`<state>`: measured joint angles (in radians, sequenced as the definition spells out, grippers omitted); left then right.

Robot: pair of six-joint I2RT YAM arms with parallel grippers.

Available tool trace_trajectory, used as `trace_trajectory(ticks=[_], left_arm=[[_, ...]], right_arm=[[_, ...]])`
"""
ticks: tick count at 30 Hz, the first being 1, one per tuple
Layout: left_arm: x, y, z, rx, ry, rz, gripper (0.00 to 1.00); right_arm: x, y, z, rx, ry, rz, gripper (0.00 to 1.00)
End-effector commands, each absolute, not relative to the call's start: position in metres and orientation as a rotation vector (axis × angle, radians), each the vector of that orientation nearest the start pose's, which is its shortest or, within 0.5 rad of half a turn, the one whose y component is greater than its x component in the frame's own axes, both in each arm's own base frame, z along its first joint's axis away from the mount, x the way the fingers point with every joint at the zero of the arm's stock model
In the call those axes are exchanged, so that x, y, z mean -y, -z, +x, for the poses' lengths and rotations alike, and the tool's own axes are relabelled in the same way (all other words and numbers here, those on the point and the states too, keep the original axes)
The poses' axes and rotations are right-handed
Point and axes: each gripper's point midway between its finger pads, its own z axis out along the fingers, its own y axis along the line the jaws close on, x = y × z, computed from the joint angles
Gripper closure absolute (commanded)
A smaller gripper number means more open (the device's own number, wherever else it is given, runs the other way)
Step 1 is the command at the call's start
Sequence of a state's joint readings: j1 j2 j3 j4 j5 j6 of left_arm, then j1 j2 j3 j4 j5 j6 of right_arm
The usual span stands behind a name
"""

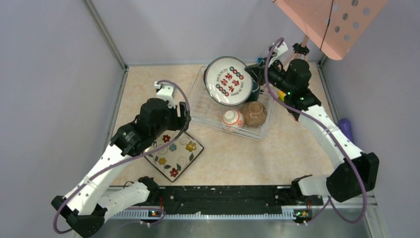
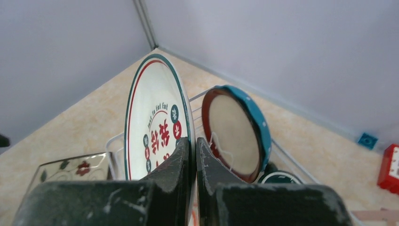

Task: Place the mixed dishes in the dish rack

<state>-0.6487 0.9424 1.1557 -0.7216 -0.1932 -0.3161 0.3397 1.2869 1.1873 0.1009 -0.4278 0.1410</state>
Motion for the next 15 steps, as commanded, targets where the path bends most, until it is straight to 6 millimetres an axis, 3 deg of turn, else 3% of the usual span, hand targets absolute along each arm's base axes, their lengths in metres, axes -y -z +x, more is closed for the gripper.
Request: trace_trajectory(ticks=[1, 6, 15], left_arm=[[0.132, -0.245, 0.242, -2.153, 0.358, -0.056, 0.25], [0.116, -0.195, 0.232, -2.221, 0.414, -0.306, 0.28], [0.090, -0.152, 0.215, -2.287, 0.389, -0.588, 0.33]], right_arm=[[-0.219, -0.413, 0.406, -1.287, -0.536, -0.587, 1.00], [-0.228, -0.403, 0.438, -1.229, -0.427, -0.666, 1.00], [-0.236, -0.388, 0.471, -1.151, -0.325, -0.702, 1.00]])
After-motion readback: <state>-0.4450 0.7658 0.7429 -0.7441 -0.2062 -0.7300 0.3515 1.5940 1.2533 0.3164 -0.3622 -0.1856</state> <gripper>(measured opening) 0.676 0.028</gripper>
